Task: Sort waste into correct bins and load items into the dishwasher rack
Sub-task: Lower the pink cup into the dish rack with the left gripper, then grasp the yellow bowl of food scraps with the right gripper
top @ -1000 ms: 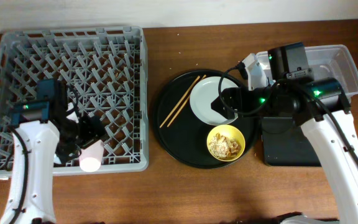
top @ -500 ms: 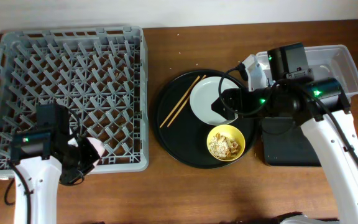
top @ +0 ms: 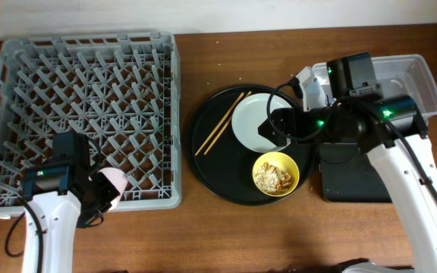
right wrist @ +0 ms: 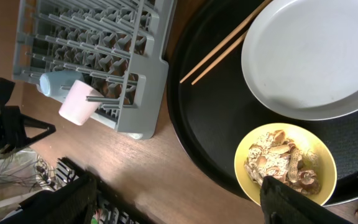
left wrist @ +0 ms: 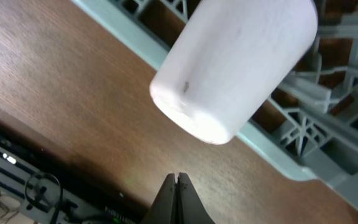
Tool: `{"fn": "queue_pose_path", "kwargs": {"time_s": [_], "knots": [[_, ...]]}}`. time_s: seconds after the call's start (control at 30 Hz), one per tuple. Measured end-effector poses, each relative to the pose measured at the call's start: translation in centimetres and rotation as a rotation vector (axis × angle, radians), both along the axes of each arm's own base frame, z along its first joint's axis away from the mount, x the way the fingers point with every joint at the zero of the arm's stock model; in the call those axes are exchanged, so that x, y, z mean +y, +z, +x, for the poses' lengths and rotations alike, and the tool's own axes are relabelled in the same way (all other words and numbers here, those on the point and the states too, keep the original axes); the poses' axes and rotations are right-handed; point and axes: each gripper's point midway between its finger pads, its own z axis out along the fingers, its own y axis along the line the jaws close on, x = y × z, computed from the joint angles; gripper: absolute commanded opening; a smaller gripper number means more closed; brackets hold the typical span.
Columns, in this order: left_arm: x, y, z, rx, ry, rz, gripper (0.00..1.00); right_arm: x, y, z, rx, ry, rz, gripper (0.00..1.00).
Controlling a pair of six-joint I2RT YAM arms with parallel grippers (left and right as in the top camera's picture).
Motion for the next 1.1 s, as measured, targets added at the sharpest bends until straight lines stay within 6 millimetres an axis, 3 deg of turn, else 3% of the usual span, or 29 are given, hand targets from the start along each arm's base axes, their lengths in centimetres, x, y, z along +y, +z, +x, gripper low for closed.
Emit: {"fn": "queue_pose_path", "kwargs": {"time_s": [0.17,0.3,0.37,0.47,0.53,0.63,0.73,0.77,0.8,0.9,0.93,0.97,1.03,1.1], "knots": [[0.6,-0.6,0.7,0.01,0.002,0.024,0.0,0.0,0.0,0.0,0.0,0.0,0.0,0.85],[0.5,-2.5,0.8,0.067,0.001,0.012,0.0,0.0,0.0,0.0,0.0,0.0,0.0,0.85],[0.4,-3.4,1.9,0.042,0.003,0.0,0.0,0.0,0.0,0.0,-0.001,0.0,0.0,0.85],[0.5,-3.5,2.3,0.028,0.006,0.002,0.0,0.0,0.0,0.0,-0.001,0.0,0.0,0.85],[0.7,-2.7,3.5,-0.016,0.006,0.009,0.0,0.0,0.0,0.0,0.0,0.0,0.0,0.86],[1.2,-0.3,6.8,-0.144,-0.002,0.025,0.0,-0.2,-0.2,0.1,-0.001,-0.008,-0.015,0.85],[1.2,1.8,8.0,-0.188,-0.021,0.029,0.01,-0.4,-0.3,0.1,-0.001,-0.013,-0.025,0.85],[1.2,2.1,8.0,-0.19,-0.023,0.027,0.01,-0.4,-0.3,0.1,-0.001,-0.015,-0.027,0.9],[1.1,2.3,7.7,-0.177,-0.025,0.022,0.06,-0.4,-0.3,0.1,0.002,-0.014,-0.028,0.9],[-0.7,2.4,7.3,-0.168,-0.111,-0.069,0.46,-0.1,-0.3,0.5,-0.029,-0.004,-0.036,0.83],[-1.4,3.3,7.8,-0.199,-0.161,-0.099,0.51,0.2,-0.5,0.7,-0.039,0.002,-0.044,0.8],[-1.9,4.7,8.6,-0.246,-0.219,-0.114,0.57,0.9,-1.3,0.7,-0.035,0.021,-0.064,0.79],[-2.8,10.1,10.7,-0.428,-0.382,-0.097,0.7,2.6,-5.4,0.8,0.038,0.063,-0.175,0.72],[-3.2,13.5,10.9,-0.542,-0.454,-0.063,0.79,3.8,-9.0,1.6,0.087,0.09,-0.255,0.69]]}}
